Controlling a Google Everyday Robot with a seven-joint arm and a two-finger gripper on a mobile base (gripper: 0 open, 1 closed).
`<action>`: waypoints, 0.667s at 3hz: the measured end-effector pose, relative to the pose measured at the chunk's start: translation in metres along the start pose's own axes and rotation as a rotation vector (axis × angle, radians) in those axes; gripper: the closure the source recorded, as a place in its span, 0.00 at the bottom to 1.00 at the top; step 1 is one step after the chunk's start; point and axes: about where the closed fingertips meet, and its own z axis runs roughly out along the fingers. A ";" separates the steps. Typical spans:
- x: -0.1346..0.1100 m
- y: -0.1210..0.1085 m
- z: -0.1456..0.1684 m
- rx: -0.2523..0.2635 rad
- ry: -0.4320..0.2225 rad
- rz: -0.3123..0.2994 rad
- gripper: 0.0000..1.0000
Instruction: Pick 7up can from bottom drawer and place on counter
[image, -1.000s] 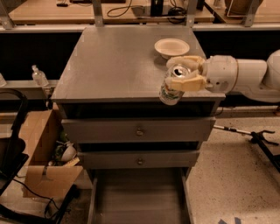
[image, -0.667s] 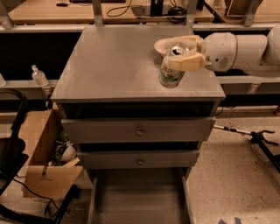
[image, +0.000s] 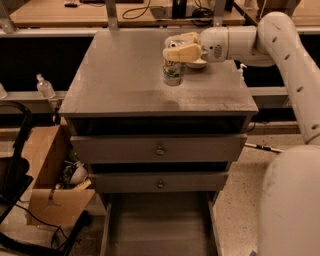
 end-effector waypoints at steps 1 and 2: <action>-0.016 -0.037 0.033 0.039 -0.018 -0.019 1.00; -0.028 -0.057 0.064 0.058 -0.009 -0.041 1.00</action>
Offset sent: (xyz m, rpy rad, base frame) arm 0.1280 0.0758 0.0465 -0.0226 -0.0815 -0.0762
